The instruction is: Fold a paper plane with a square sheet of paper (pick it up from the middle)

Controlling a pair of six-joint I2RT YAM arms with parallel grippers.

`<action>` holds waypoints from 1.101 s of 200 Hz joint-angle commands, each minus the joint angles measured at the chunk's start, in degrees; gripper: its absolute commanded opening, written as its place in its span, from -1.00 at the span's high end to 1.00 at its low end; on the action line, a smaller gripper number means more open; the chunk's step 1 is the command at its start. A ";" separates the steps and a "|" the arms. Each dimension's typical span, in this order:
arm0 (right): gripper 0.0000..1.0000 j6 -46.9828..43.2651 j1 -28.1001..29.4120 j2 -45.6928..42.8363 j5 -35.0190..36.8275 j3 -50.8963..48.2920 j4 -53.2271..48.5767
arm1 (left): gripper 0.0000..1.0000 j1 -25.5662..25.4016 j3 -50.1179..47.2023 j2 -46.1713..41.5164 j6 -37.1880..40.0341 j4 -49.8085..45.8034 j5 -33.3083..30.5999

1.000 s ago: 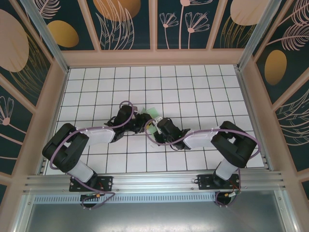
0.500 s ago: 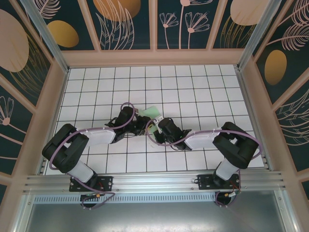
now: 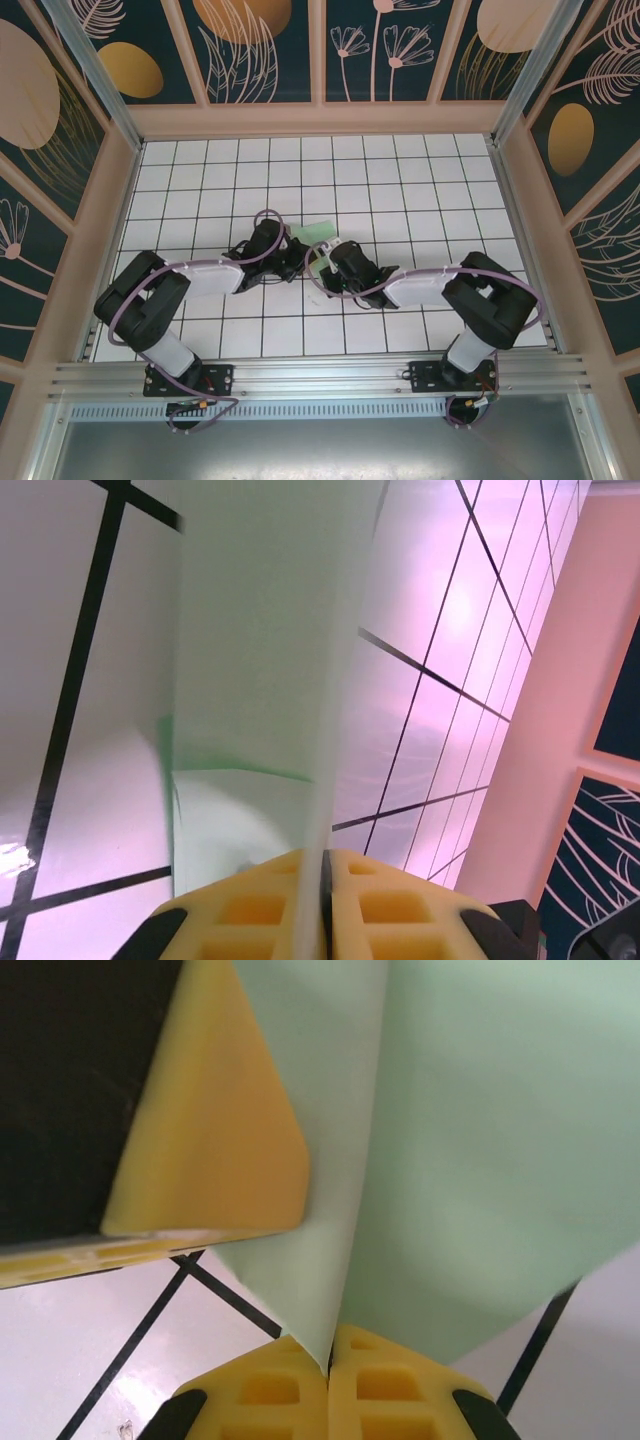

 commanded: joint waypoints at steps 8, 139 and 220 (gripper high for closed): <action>0.81 4.20 -2.67 -5.44 -7.76 -0.87 -1.57 | 0.75 0.59 2.15 2.87 2.51 -1.67 -0.16; 0.49 16.13 -19.91 -8.09 -20.98 -1.72 -3.42 | 0.62 1.27 14.08 9.46 13.15 -12.40 1.79; 0.74 14.57 -27.20 7.68 -25.28 11.66 -13.10 | 0.63 1.28 21.48 13.34 19.47 -19.60 3.14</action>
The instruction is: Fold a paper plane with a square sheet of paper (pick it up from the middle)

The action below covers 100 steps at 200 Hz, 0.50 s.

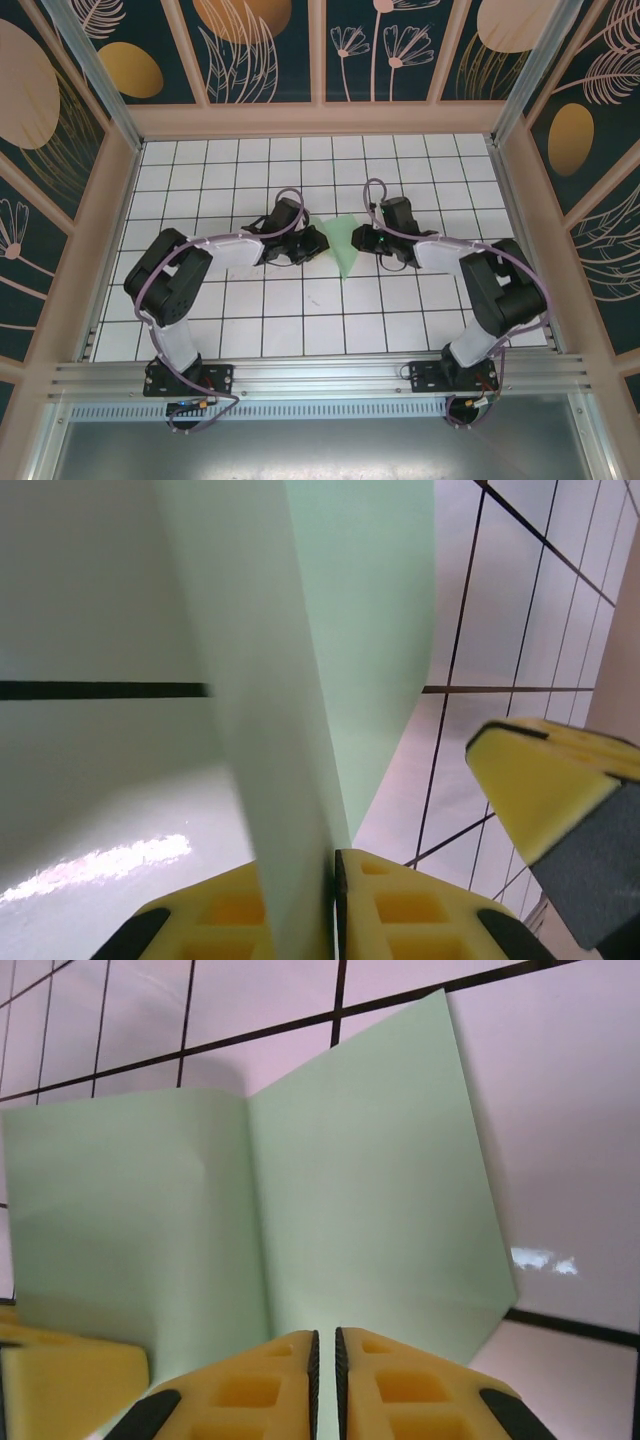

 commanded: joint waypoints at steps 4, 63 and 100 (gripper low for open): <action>0.74 -0.60 -0.60 5.20 -1.28 4.01 -5.33 | 0.63 0.40 3.49 1.58 3.92 -4.69 0.98; 0.75 -3.48 -0.66 9.43 -2.05 6.65 -8.20 | 0.63 0.24 9.72 5.31 9.55 -9.88 2.57; 0.76 -6.29 -0.77 10.22 -2.40 6.88 -9.16 | 0.65 0.23 15.89 10.43 16.01 -15.10 4.02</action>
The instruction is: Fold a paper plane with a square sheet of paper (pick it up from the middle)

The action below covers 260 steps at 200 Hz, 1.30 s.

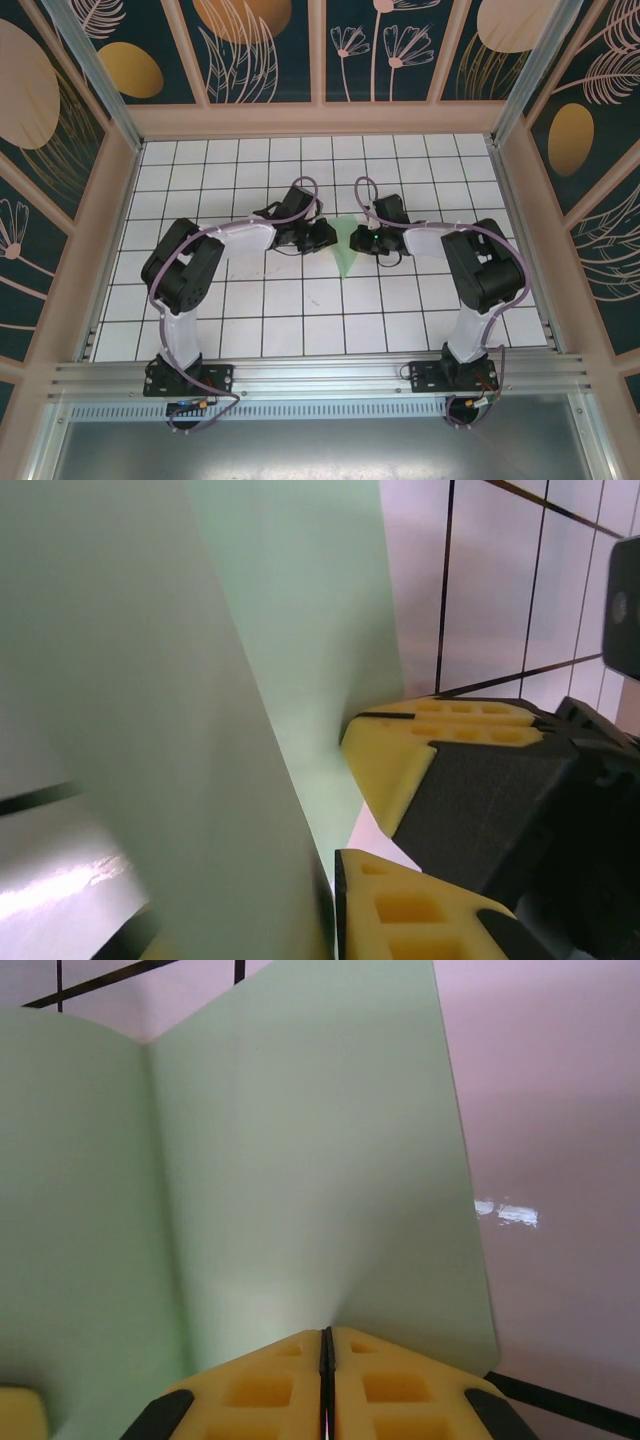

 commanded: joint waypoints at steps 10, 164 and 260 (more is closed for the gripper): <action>0.77 -3.66 -0.18 1.77 -1.33 1.22 -3.52 | 0.65 0.24 5.23 4.29 7.75 -6.91 1.35; 0.88 -11.80 -0.54 4.24 -3.19 3.79 -5.64 | 0.79 0.57 17.65 12.09 18.74 -15.98 3.68; 0.88 -18.44 -1.50 7.10 -5.55 8.14 -8.84 | 0.75 2.61 16.93 12.27 18.38 -14.39 4.43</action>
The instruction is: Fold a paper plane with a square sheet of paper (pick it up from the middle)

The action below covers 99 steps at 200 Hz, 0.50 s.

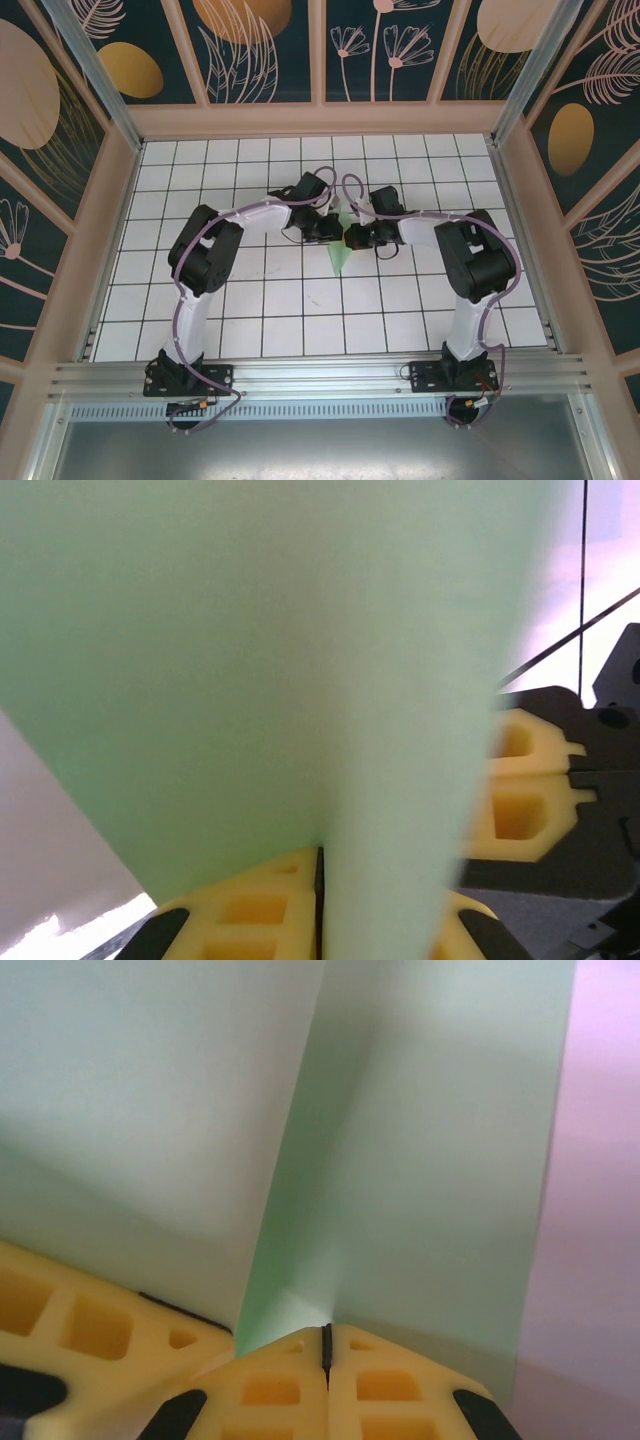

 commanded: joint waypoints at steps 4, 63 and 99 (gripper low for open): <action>0.88 -2.08 -0.90 1.73 0.28 0.92 -3.90 | 0.74 1.26 -0.41 1.18 0.75 0.74 0.52; 0.78 0.96 -0.78 -4.98 -3.09 2.26 -4.87 | 0.72 2.44 -1.78 3.26 0.99 4.70 4.58; 0.73 3.83 -0.83 -9.00 -2.31 -0.38 -4.64 | 0.72 2.89 -1.42 4.63 2.08 5.58 6.50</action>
